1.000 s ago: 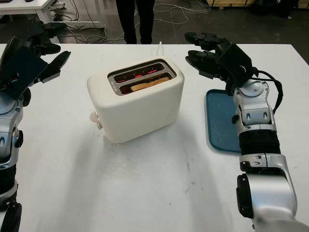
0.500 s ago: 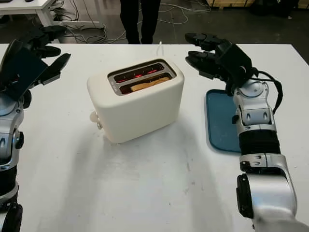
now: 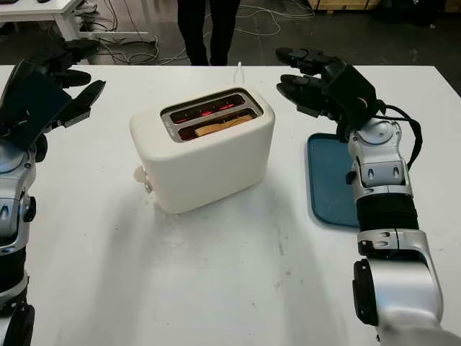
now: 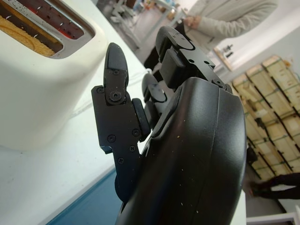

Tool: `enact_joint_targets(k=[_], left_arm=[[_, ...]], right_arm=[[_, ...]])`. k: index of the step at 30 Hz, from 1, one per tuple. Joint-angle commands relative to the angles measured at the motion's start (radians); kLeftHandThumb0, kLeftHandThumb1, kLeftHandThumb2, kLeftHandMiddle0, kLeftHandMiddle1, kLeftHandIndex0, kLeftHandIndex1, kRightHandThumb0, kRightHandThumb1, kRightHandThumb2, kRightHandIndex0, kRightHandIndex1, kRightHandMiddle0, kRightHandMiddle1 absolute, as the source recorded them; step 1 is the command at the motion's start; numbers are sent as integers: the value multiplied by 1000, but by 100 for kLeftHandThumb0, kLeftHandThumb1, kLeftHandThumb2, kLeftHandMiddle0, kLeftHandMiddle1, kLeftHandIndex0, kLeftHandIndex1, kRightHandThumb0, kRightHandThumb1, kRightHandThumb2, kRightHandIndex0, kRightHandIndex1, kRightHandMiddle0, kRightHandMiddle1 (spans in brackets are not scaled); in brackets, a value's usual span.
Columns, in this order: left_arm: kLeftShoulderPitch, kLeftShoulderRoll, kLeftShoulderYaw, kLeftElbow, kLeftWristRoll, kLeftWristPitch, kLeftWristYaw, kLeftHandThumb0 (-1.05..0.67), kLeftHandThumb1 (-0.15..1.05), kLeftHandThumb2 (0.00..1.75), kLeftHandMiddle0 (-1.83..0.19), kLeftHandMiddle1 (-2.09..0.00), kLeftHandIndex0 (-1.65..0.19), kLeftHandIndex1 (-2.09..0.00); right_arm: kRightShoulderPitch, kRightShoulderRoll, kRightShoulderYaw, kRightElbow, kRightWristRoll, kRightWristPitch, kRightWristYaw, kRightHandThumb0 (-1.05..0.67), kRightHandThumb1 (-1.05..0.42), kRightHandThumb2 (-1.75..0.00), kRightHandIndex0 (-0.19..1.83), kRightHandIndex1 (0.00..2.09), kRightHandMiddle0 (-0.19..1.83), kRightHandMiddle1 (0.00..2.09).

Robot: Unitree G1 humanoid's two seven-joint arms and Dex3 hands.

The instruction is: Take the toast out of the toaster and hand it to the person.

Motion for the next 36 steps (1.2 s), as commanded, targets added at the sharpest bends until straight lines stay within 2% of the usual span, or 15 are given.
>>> enact_joint_targets(k=[1, 36], left_arm=[[-1, 1, 5, -14, 7, 2, 1, -36, 92, 44, -1, -97, -26, -40], [5, 6, 0, -18, 17, 4, 3, -35, 92, 44, -5, -95, -28, -38]], right_arm=[[-8, -3, 1, -13, 1, -7, -5, -34, -92, -28, 52, 0, 51, 0], [-12, -7, -1, -44, -3, -4, -20, -32, -92, -30, 52, 1, 51, 1]])
